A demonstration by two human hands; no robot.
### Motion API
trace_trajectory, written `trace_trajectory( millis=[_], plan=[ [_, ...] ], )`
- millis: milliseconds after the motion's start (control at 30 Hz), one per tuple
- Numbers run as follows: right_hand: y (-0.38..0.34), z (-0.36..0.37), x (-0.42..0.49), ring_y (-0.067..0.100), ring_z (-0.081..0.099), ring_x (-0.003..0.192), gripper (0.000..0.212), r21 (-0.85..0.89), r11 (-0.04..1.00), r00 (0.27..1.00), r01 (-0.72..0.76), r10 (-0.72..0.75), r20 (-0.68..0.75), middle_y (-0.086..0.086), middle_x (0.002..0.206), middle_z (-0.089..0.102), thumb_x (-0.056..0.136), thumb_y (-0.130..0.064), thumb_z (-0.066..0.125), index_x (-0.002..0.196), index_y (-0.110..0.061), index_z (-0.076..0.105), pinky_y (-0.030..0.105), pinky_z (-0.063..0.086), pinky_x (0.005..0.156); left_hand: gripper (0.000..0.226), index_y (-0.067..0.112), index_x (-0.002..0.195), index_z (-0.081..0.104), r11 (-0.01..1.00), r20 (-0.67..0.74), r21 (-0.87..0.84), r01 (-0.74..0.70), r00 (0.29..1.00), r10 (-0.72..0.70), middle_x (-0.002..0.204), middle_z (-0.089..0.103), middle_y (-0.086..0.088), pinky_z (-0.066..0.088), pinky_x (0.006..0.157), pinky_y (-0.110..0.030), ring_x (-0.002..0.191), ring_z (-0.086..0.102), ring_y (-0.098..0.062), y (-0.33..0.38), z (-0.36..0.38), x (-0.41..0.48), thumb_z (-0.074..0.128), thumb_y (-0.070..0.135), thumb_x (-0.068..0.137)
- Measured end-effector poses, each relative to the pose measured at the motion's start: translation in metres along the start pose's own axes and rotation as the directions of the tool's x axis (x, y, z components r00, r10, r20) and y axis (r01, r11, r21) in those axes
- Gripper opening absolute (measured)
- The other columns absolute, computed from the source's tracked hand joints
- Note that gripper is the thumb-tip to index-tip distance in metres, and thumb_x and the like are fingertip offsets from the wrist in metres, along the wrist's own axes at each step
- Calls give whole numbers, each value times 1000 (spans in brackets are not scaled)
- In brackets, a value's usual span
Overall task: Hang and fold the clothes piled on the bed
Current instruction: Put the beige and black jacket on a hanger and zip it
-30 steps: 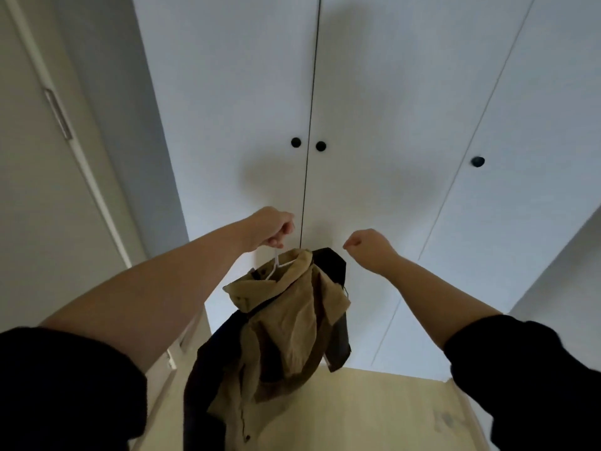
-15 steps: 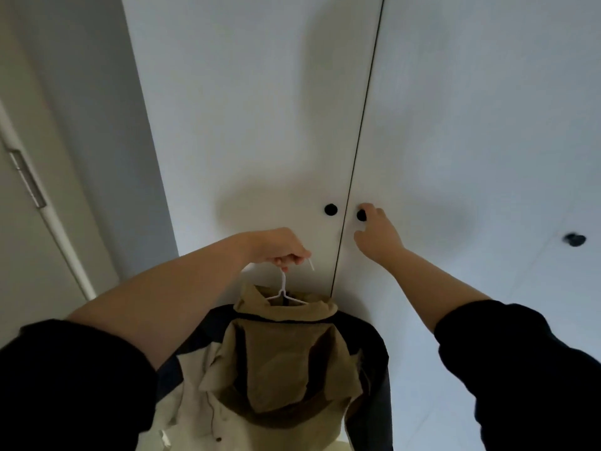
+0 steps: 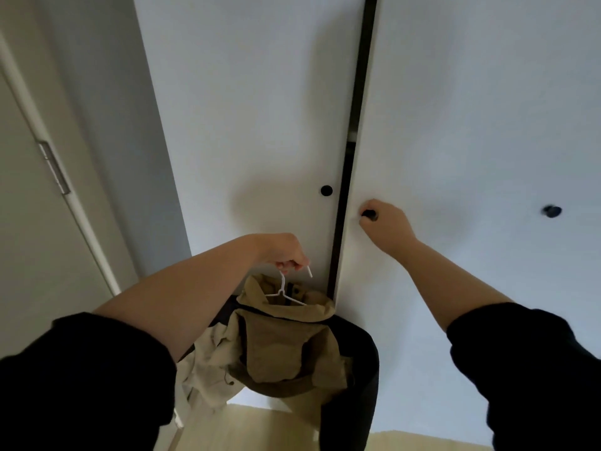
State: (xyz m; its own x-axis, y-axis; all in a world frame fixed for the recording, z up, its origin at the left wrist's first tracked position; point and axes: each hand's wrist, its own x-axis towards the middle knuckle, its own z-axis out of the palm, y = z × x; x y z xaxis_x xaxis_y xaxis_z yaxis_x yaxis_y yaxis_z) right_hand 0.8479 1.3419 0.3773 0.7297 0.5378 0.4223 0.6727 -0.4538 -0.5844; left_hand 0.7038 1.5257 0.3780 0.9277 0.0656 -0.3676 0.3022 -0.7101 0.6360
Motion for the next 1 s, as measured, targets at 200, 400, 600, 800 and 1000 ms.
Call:
trace_trajectory(
  millis=[200,400,600,800,1000],
  plan=[
    [1,-51,-101,18,59,75,29,138,990,998,-23,32,-58,5,80,62,95,-35,48,88,-11,63,28,48,73,31,9,65,54,1000,-55,0,3,999,-3,55,44,-3,41,63,-22,49,37,-11,33,61,-52,53,13,95],
    [21,-135,-201,12,52,61,47,-159,972,974,-175,146,-175,-1,67,51,95,-56,38,66,-20,47,20,37,62,30,9,67,58,1000,-85,24,16,996,-14,55,48,-2,43,62,-23,48,41,-12,77,148,-65,56,18,95],
    [34,-209,-236,17,54,67,40,-369,813,893,-450,408,-191,0,68,51,97,-44,43,74,-13,52,30,48,72,35,11,65,55,997,-2,-74,24,1000,-24,40,37,6,35,52,-22,34,32,-9,118,219,-69,53,23,97],
    [53,-248,-261,28,52,76,30,-313,757,819,-574,523,-236,10,73,51,90,-23,42,71,-1,49,28,36,68,35,7,64,50,946,-21,-323,28,999,-37,42,30,2,32,54,-23,37,25,-10,116,235,-97,49,13,98],
    [78,-241,-283,32,57,95,33,-224,761,793,-609,590,-154,17,102,58,93,-21,45,110,6,50,29,36,73,36,6,63,44,851,-42,-500,161,977,-209,36,28,5,24,37,-15,27,22,-4,125,212,-99,40,5,99]
  ],
)
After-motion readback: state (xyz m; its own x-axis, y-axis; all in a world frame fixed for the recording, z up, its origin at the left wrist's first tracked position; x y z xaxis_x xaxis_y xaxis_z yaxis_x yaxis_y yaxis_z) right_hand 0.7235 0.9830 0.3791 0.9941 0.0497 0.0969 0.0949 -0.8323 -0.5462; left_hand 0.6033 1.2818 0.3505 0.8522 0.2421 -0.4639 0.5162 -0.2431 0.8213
